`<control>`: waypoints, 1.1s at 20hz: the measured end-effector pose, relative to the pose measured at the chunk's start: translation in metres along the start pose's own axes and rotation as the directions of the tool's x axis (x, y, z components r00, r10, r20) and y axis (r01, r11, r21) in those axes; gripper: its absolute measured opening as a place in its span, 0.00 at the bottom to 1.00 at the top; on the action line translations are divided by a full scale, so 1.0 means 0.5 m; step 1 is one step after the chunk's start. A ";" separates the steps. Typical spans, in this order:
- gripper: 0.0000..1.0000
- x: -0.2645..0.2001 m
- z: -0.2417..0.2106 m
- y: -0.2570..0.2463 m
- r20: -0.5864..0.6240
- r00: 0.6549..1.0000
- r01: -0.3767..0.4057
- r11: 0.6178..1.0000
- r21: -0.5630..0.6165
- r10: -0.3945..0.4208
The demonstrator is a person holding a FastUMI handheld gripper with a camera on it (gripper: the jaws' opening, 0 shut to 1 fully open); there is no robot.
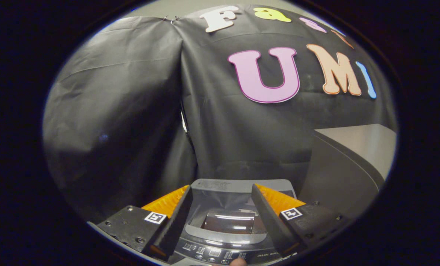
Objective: Put the clothes into the washing machine and then close the washing machine lid.
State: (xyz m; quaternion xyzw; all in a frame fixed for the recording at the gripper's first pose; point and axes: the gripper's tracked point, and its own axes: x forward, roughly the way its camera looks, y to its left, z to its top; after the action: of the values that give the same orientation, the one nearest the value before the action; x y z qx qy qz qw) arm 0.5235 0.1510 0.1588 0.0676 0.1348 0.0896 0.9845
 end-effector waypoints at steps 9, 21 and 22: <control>0.97 -0.173 -0.025 0.016 0.084 0.996 0.016 0.999 -0.051 -0.012; 0.96 -0.435 -0.119 -0.023 0.137 0.986 0.098 0.995 -0.003 -0.097; 0.96 -0.458 -0.131 -0.024 0.137 0.985 0.106 0.994 0.004 -0.105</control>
State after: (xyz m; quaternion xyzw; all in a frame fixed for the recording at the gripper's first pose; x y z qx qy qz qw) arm 0.2902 0.1018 0.1522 0.0648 0.0699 0.0327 0.9949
